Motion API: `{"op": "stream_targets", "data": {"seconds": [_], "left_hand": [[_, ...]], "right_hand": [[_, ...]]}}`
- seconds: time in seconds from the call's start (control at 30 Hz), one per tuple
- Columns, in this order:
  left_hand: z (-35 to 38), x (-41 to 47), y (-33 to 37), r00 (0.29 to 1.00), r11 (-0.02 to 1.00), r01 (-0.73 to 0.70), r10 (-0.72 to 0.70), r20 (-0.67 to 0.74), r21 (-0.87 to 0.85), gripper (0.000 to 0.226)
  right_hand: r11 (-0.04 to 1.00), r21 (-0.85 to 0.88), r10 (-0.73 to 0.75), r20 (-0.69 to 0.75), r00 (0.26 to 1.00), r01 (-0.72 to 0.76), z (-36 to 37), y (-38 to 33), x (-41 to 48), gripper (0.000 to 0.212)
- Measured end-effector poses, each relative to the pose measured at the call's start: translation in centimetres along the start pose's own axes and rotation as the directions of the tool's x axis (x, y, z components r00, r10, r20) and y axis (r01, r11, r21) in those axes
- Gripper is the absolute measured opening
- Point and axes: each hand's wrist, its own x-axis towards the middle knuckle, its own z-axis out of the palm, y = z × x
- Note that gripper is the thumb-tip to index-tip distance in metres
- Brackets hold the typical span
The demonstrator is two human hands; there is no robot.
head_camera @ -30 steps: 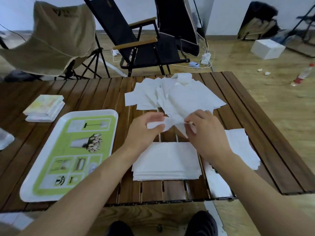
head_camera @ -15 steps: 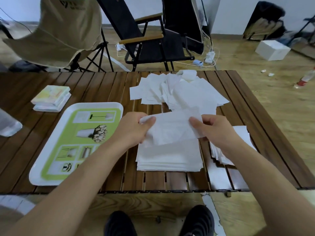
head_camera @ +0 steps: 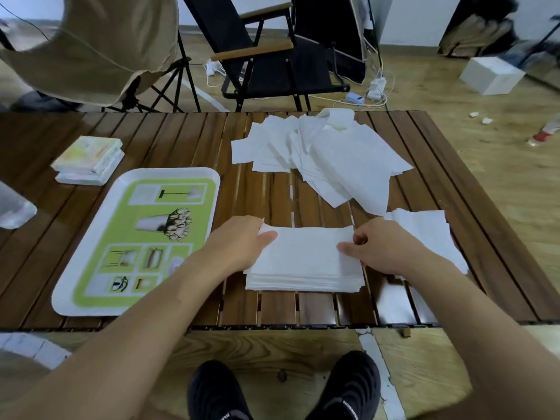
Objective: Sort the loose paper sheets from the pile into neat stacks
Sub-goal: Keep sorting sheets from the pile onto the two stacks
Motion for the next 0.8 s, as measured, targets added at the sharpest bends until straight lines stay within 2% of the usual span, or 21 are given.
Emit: {"op": "stream_targets", "data": {"seconds": [0.13, 0.23, 0.27, 0.3, 0.37, 0.43, 0.5, 0.63, 0.77, 0.8], "left_hand": [[-0.2, -0.2, 0.3, 0.998, 0.992, -0.017, 0.024, -0.057, 0.125, 0.048], [-0.2, -0.2, 0.5, 0.998, 0.974, 0.019, -0.004, -0.064, 0.226, 0.049], [-0.3, -0.1, 0.7, 0.997, 0.968, 0.035, -0.018, -0.070, 0.249, 0.047], [-0.4, 0.0, 0.8, 0.997, 0.965, 0.049, -0.030, -0.077, 0.259, 0.045], [-0.5, 0.1, 1.1, 0.994, 0.964, 0.069, -0.044, -0.101, 0.257, 0.041], [-0.5, -0.1, 1.5, 0.993, 0.965, 0.071, -0.044, -0.112, 0.252, 0.037], [-0.6, -0.3, 1.7, 0.994, 0.969, 0.067, -0.044, -0.103, 0.236, 0.035], [-1.3, -0.6, 1.7, 0.986, 0.974, 0.075, -0.041, -0.159, 0.213, 0.031], [-2.4, -0.8, 2.1, 0.938, 0.994, 0.030, 0.009, -0.346, 0.108, 0.025], [-2.8, -0.9, 2.3, 0.922, 0.999, 0.003, 0.011, -0.387, 0.036, 0.024]], "right_hand": [[0.994, -0.075, 0.077, 0.032, 0.997, -0.075, -0.1, 0.2, 0.1, 0.035], [0.991, -0.065, 0.109, -0.148, 0.983, -0.119, -0.4, 0.1, 0.1, 0.017], [0.992, -0.027, 0.117, -0.233, 0.965, -0.126, -0.6, 0.2, 0.3, 0.013], [0.991, 0.028, 0.136, -0.294, 0.946, -0.134, -0.9, 0.2, 0.6, 0.019], [0.949, 0.280, 0.226, -0.285, 0.932, -0.145, -1.6, 0.5, 1.7, 0.034], [0.768, 0.627, 0.289, -0.159, 0.944, -0.130, -2.3, 0.8, 2.4, 0.035], [0.605, 0.785, 0.294, -0.063, 0.954, -0.135, -2.9, 1.2, 2.6, 0.029], [0.522, 0.850, 0.296, -0.105, 0.949, -0.069, -3.0, 2.1, 2.7, 0.025], [0.606, 0.784, 0.281, -0.372, 0.885, 0.137, -3.9, 1.0, 1.7, 0.024], [0.580, 0.797, 0.279, -0.389, 0.878, 0.169, -4.3, 0.7, 1.5, 0.031]]}}
